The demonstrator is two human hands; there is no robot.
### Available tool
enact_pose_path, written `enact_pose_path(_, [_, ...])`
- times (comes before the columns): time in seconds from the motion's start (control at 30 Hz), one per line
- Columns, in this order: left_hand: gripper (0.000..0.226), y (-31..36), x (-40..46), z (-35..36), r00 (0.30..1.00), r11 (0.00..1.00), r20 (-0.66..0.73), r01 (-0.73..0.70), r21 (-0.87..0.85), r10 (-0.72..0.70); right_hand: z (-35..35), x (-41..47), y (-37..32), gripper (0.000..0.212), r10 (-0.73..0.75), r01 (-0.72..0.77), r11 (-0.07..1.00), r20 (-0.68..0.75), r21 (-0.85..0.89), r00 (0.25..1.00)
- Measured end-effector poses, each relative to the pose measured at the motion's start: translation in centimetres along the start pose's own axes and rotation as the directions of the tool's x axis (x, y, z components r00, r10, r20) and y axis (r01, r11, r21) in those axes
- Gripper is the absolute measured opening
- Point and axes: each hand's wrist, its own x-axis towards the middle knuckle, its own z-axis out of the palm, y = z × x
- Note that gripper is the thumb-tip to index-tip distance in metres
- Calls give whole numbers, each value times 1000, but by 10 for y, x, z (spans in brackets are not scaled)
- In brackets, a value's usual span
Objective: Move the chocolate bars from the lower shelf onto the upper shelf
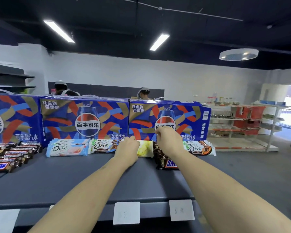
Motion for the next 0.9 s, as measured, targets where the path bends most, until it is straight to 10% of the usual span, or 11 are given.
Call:
enact_pose_path(0.37, [41,-13,-1,-5,991,996,-119,51,-74,-60,1,-3,-11,30,-46,45,998,42,40,998])
enact_pose_path(0.9, [27,-119,-167,-71,829,809,-124,559,183,-545,35,-51,-174,22,-428,358,856,125,373,895])
